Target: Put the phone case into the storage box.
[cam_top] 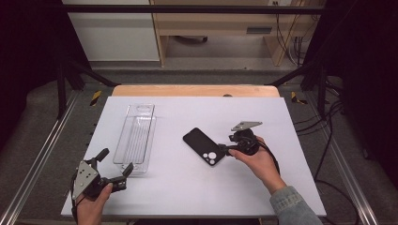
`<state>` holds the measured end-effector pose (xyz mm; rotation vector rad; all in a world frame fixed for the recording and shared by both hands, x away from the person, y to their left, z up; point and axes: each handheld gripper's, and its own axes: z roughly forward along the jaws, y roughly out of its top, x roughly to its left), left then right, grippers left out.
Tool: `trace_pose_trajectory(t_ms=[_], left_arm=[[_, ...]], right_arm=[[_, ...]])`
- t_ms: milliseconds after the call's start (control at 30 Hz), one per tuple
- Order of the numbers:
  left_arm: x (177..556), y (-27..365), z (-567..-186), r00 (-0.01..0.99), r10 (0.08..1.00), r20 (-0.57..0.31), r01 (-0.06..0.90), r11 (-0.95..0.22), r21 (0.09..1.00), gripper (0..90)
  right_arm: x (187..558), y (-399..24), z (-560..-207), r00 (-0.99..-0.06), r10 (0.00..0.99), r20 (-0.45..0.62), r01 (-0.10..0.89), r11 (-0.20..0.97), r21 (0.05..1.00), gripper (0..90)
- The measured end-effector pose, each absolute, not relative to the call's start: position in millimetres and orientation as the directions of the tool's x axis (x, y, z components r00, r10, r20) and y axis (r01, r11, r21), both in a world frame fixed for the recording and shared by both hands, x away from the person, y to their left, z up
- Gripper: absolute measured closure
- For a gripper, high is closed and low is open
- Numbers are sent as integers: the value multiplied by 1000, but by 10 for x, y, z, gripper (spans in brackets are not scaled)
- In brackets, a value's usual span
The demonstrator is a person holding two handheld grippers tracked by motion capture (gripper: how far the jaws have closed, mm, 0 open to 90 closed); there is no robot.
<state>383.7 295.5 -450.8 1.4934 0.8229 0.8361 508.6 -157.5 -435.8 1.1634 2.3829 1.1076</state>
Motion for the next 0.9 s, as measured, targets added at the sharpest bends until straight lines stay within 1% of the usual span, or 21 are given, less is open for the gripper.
trace_pose_trajectory(t_ms=[33,100,167,200,233,333,367,400,467,633,900], left_arm=[[3840,2955,-4508,498,866,46,33,-72,997,6],[3842,2955,-4508,499,866,45,33,-70,997,6],[3838,2951,-4506,501,864,45,31,-69,997,6],[3838,2951,-4506,501,864,45,31,-69,997,6],[3836,2951,-4504,502,864,47,30,-71,997,5],[3840,2945,-4504,503,863,47,31,-73,997,6],[3840,2942,-4504,503,863,48,32,-74,997,6],[3837,2940,-4505,504,862,50,32,-76,997,6],[3832,2939,-4504,506,861,52,30,-78,997,6],[3833,2930,-4505,508,860,55,32,-82,996,6],[3831,2913,-4508,515,855,59,33,-89,996,6]], right_arm=[[5113,-1572,-4380,-643,760,97,567,386,727,445],[5127,-1571,-4391,-642,760,103,572,385,724,454],[5167,-1551,-4430,-638,760,126,593,380,710,505],[5167,-1551,-4430,-638,760,126,593,380,710,505],[5177,-1541,-4450,-642,756,128,595,387,704,535],[5202,-1523,-4507,-639,756,141,612,389,688,574],[5202,-1523,-4507,-639,756,141,612,389,688,574],[5220,-1516,-4548,-640,755,145,619,394,679,597],[5222,-1514,-4557,-639,756,145,619,393,681,605],[5204,-1522,-4595,-641,753,148,625,401,670,657],[5222,-1542,-4651,-626,758,184,654,381,654,675]])
